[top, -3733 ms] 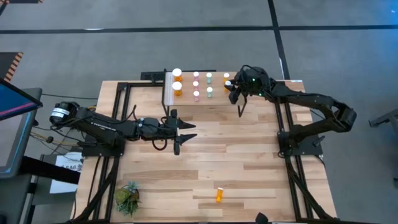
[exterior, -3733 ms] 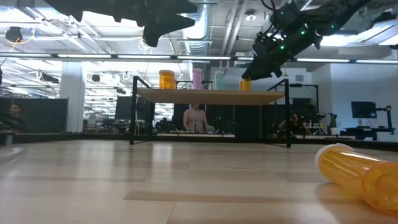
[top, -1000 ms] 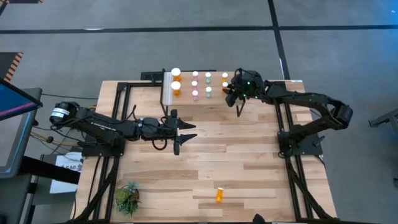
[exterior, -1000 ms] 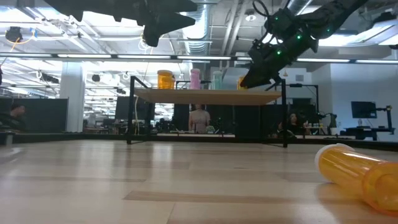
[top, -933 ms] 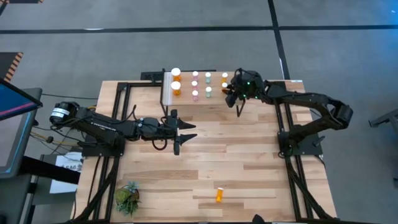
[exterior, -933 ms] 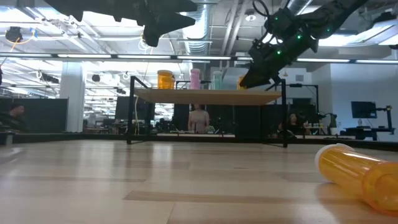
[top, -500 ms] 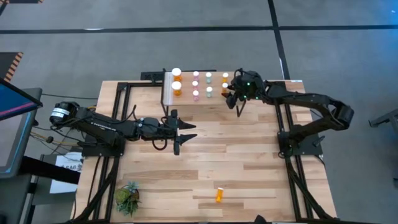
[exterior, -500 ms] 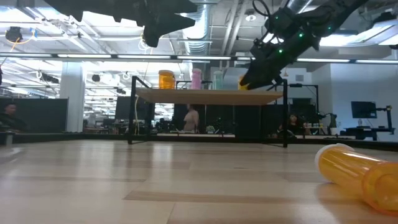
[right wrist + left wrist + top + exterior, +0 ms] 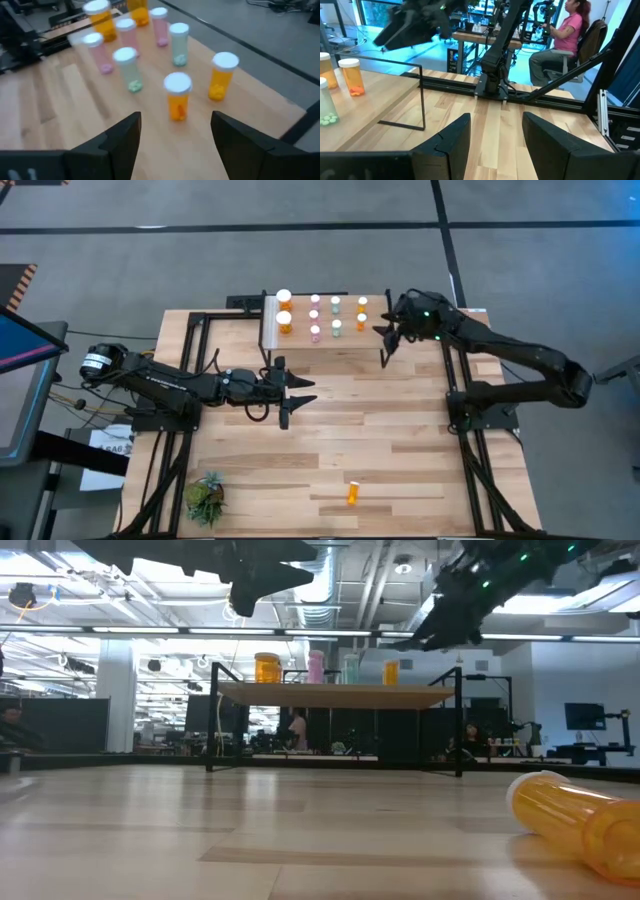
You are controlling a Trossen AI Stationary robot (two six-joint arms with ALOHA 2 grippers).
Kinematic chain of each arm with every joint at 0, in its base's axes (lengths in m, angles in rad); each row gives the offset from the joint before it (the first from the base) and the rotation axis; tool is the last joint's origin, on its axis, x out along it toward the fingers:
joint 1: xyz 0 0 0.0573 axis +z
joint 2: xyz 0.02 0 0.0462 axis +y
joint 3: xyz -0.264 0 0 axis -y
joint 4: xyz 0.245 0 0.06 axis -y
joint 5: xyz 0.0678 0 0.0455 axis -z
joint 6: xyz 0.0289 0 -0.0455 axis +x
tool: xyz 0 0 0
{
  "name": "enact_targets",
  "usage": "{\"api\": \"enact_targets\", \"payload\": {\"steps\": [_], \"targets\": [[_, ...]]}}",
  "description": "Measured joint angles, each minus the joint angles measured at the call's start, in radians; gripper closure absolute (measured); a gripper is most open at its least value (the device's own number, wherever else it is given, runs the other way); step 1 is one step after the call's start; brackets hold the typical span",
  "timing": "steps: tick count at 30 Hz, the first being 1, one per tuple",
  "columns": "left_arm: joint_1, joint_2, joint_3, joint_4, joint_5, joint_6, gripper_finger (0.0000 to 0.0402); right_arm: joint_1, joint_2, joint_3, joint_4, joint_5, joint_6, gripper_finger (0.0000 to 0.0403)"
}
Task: Pick and place medicine bottles onto shelf by color
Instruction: Put the small orange pill bottle on the shelf aligned with the other small orange pill bottles
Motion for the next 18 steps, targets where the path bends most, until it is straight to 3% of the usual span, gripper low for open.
{"api": "enact_targets", "payload": {"steps": [5, 11, 15, 18], "targets": [[0.000, 0.000, 0.000, -0.010, 0.002, -0.022, 0.0235, 0.076, -0.109, 0.000, -0.116, -0.006, -0.001, 0.0138], [0.000, 0.000, 0.000, -0.026, 0.011, -0.033, 0.0235, 0.341, -0.176, -0.011, -0.250, -0.013, 0.033, 0.0138], [0.000, 0.000, 0.000, -0.032, 0.023, -0.042, 0.0235, 0.555, -0.209, -0.100, -0.159, -0.011, 0.128, 0.0138], [0.000, 0.000, 0.000, -0.032, 0.027, -0.056, 0.0235, 0.709, -0.239, -0.219, 0.028, 0.053, 0.205, 0.0138]]}}
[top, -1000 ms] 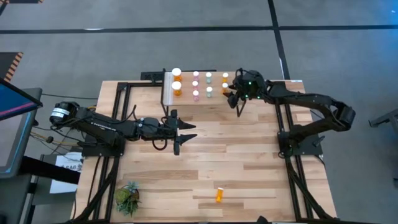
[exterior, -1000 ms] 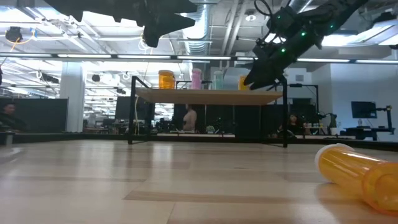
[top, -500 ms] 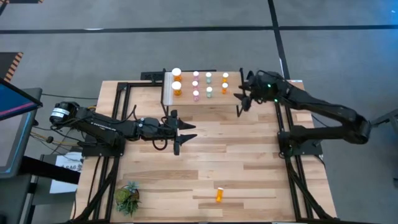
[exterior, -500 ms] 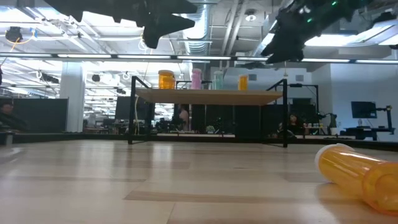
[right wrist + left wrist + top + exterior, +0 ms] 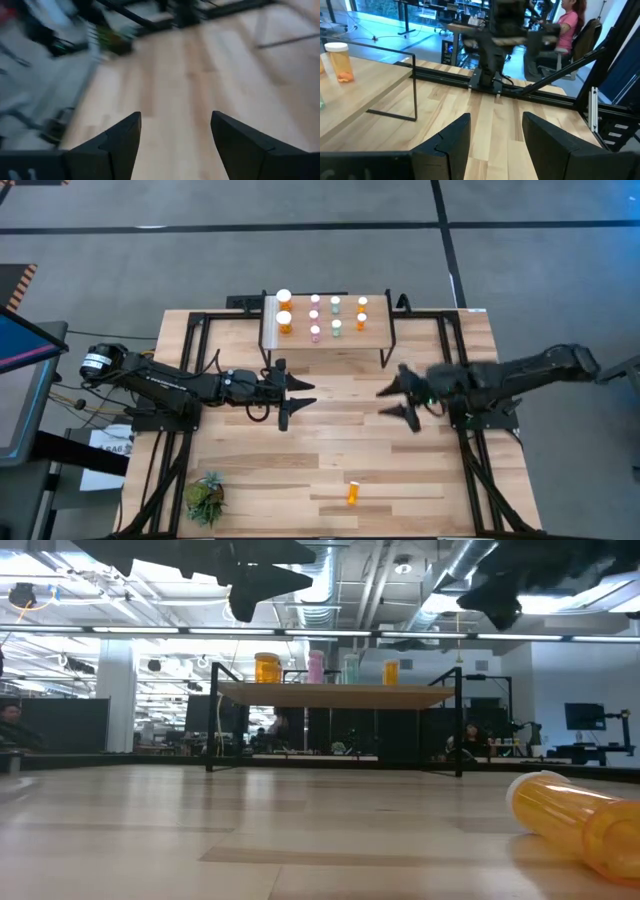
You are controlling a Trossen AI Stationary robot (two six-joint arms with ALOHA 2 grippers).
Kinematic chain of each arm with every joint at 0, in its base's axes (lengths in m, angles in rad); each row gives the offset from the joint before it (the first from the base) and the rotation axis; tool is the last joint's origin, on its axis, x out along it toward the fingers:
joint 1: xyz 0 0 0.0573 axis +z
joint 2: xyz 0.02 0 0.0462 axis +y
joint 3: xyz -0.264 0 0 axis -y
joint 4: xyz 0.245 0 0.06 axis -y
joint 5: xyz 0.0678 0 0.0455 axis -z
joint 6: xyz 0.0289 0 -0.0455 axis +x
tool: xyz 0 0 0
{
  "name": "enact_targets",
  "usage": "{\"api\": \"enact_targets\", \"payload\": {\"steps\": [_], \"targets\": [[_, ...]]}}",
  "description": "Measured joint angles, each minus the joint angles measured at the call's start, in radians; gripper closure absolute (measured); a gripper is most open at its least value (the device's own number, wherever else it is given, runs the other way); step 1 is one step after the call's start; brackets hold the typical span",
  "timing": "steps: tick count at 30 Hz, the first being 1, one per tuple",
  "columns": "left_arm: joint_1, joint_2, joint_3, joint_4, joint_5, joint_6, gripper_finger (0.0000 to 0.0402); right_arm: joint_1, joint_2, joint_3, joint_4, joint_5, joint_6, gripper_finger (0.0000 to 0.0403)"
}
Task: Pick and place medicine bottles onto shelf by color
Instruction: Put the small orange pill bottle on the shelf aligned with the other small orange pill bottles
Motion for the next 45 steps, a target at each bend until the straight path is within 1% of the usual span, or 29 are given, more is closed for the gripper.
{"api": "enact_targets", "payload": {"steps": [3, 6, 9, 13, 15, 17, 19, 21, 24, 29, 33, 35, 40, 43, 45], "targets": [[-0.001, 0.000, 0.000, -0.003, 0.001, -0.003, 0.0235, 0.148, -0.013, -0.144, 0.269, 0.044, 0.057, 0.0138], [-0.001, 0.000, 0.000, -0.006, 0.000, -0.004, 0.0235, 0.269, -0.001, -0.262, 0.509, 0.075, 0.048, 0.0138], [-0.001, 0.002, 0.000, -0.005, 0.000, -0.004, 0.0235, 0.350, 0.030, -0.343, 0.627, 0.149, 0.048, 0.0138], [-0.001, 0.009, 0.000, 0.002, 0.000, -0.004, 0.0235, 0.402, 0.096, -0.393, 0.728, 0.232, 0.042, 0.0138], [-0.001, 0.025, 0.001, 0.015, -0.003, -0.004, 0.0235, 0.405, 0.143, -0.395, 0.752, 0.253, 0.023, 0.0138], [-0.001, 0.027, 0.000, -0.001, -0.002, -0.005, 0.0235, 0.404, 0.190, -0.395, 0.779, 0.257, -0.008, 0.0138], [-0.001, 0.044, 0.002, 0.020, -0.001, -0.016, 0.0235, 0.397, 0.242, -0.395, 0.789, 0.256, -0.030, 0.0138], [-0.001, 0.051, 0.000, -0.001, -0.003, -0.019, 0.0235, 0.388, 0.299, -0.395, 0.823, 0.256, -0.031, 0.0138], [-0.001, 0.075, 0.005, 0.026, -0.002, -0.019, 0.0235, 0.377, 0.383, -0.394, 0.875, 0.249, -0.031, 0.0138], [0.000, 0.085, 0.004, 0.028, -0.003, -0.019, 0.0235, 0.347, 0.515, -0.328, 0.942, 0.124, -0.032, 0.0138], [0.000, 0.093, 0.017, 0.030, 0.005, -0.019, 0.0235, 0.338, 0.611, -0.253, 0.939, 0.071, -0.069, 0.0138], [0.000, 0.093, 0.015, 0.026, 0.007, -0.019, 0.0235, 0.338, 0.673, -0.214, 0.944, 0.066, -0.102, 0.0138], [0.000, 0.093, 0.015, 0.021, 0.008, -0.019, 0.0235, 0.338, 0.806, -0.128, 0.873, 0.047, -0.106, 0.0138], [0.000, 0.093, 0.015, 0.007, -0.002, -0.019, 0.0235, 0.325, 0.859, -0.063, 0.787, -0.054, -0.061, 0.0138], [0.001, 0.093, 0.015, 0.002, -0.014, -0.019, 0.0235, 0.314, 0.878, -0.023, 0.717, -0.102, -0.049, 0.0138]]}}
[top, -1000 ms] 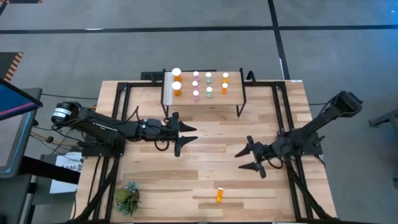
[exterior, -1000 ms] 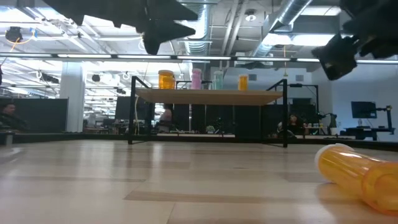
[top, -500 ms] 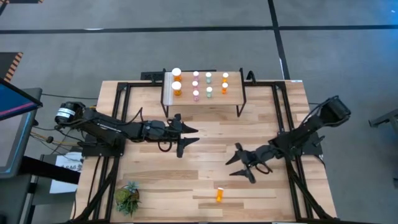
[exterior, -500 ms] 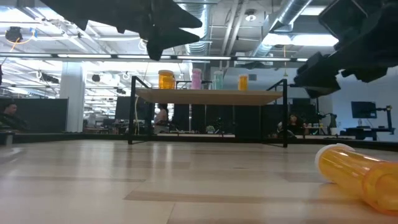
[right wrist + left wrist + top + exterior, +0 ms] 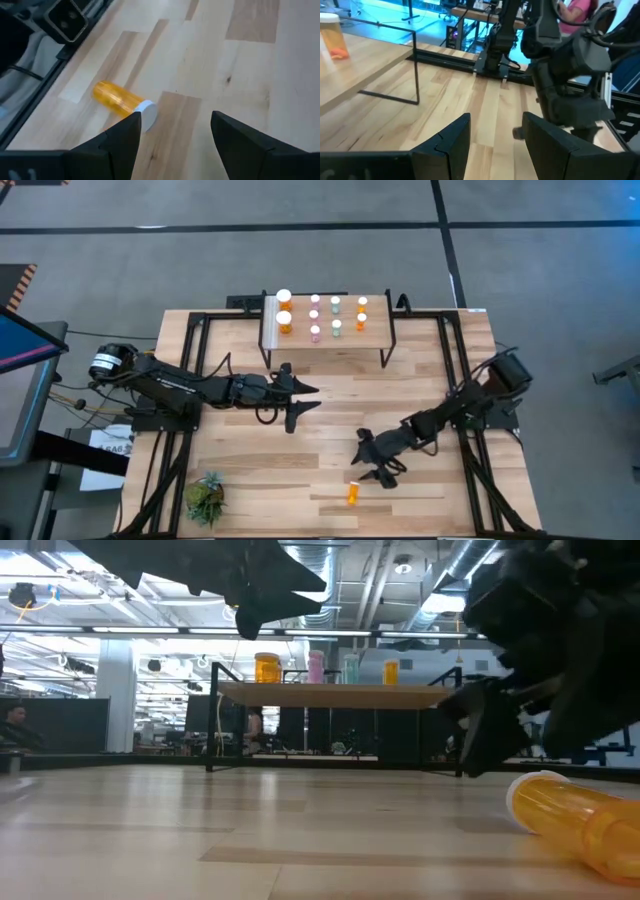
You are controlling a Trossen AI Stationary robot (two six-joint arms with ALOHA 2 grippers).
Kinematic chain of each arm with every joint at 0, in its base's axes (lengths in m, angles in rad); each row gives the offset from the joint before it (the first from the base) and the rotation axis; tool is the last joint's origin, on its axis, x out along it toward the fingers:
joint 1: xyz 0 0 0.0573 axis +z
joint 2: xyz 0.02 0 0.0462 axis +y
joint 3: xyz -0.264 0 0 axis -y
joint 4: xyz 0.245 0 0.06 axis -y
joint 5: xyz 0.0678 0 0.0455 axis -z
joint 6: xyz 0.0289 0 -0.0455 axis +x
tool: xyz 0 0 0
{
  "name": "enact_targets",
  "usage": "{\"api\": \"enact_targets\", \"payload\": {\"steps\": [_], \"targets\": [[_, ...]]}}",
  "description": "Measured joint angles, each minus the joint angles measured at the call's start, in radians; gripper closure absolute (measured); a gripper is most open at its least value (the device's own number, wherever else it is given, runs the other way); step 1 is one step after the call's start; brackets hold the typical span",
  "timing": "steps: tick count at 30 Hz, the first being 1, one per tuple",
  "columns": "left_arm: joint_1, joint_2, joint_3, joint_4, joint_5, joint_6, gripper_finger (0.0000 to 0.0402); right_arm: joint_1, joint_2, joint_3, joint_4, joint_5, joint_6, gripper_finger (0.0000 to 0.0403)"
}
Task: Pick and place medicine bottles onto shelf by color
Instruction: Put the small orange pill bottle on the shelf aligned with the other small orange pill bottles
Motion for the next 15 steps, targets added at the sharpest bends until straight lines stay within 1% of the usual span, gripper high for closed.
{"api": "enact_targets", "payload": {"steps": [3, 6, 13, 15], "targets": [[0.000, 0.000, 0.000, 0.000, -0.004, 0.000, 0.0235, -0.010, 0.005, 0.048, -0.090, -0.041, 0.000, 0.0138], [0.000, 0.000, 0.000, 0.000, -0.004, 0.000, 0.0235, -0.013, -0.002, 0.060, -0.142, -0.046, 0.000, 0.0138], [0.000, 0.000, 0.000, 0.000, -0.005, 0.000, 0.0235, -0.010, 0.005, 0.060, -0.129, -0.067, -0.004, 0.0138], [0.000, 0.000, 0.000, 0.000, -0.020, 0.004, 0.0235, -0.010, 0.005, 0.059, -0.131, -0.067, -0.011, 0.0138]]}}
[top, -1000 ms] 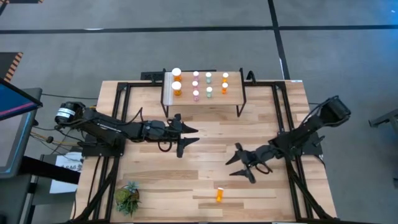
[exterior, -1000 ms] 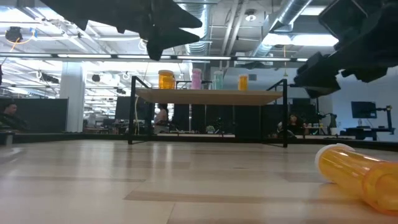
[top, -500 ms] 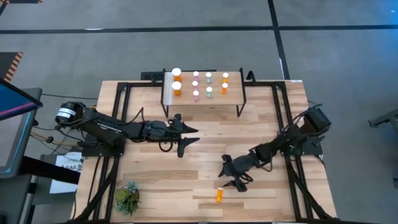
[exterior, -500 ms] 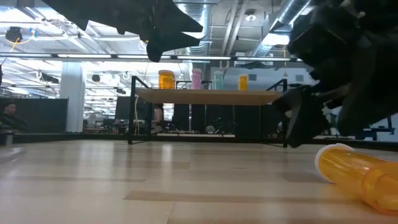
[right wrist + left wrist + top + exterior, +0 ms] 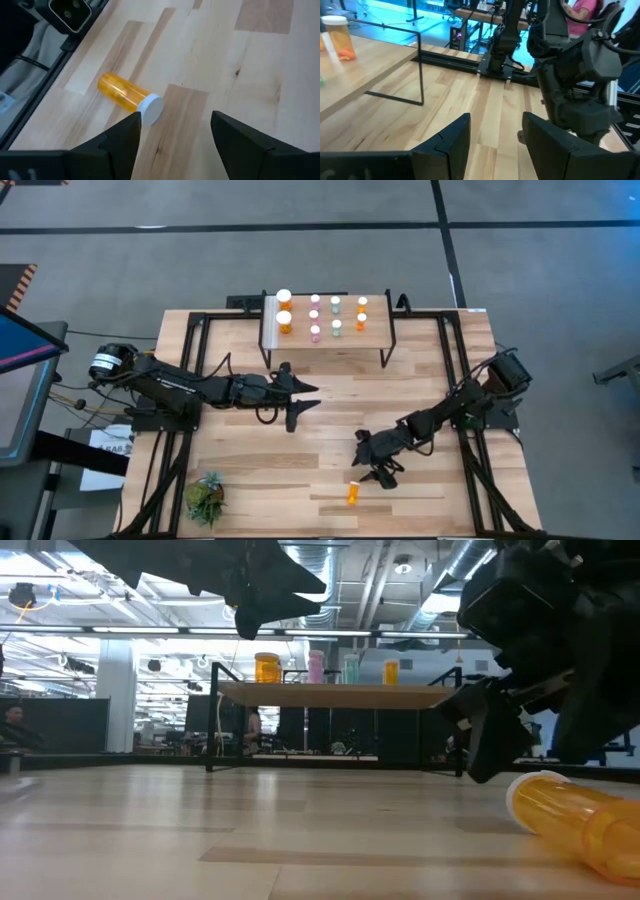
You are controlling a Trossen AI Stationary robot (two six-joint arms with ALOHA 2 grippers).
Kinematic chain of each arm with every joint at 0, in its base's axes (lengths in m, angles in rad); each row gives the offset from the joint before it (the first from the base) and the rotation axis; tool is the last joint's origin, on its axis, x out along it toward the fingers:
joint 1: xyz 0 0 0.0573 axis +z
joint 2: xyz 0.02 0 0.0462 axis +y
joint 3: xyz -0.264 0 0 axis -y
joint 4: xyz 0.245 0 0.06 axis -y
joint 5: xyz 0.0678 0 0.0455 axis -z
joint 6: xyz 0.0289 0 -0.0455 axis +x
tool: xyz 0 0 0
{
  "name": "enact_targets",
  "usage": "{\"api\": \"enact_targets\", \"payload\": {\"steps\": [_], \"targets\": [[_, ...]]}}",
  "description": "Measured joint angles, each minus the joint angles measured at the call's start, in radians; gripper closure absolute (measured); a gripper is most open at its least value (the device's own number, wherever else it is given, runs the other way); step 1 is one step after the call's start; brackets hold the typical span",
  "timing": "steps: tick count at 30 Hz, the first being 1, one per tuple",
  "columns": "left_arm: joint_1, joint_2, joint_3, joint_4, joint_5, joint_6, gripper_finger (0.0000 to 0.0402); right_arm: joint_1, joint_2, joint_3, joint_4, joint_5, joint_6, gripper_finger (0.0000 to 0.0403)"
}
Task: Pick and place medicine bottles onto shelf by color
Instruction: Put the small orange pill bottle on the shelf aligned with the other small orange pill bottles
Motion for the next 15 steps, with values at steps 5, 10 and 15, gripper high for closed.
{"api": "enact_targets", "payload": {"steps": [5, 10, 15], "targets": [[0.000, 0.000, 0.000, 0.000, -0.023, 0.003, 0.0235, 0.002, 0.000, 0.000, 0.030, -0.052, 0.000, 0.0138], [0.000, 0.000, 0.000, 0.000, -0.024, 0.003, 0.0235, 0.018, 0.000, 0.001, 0.098, -0.081, -0.028, 0.0138], [0.000, -0.001, 0.000, 0.000, -0.025, 0.003, 0.0235, 0.038, 0.000, 0.001, 0.126, -0.079, -0.079, 0.0138]]}}
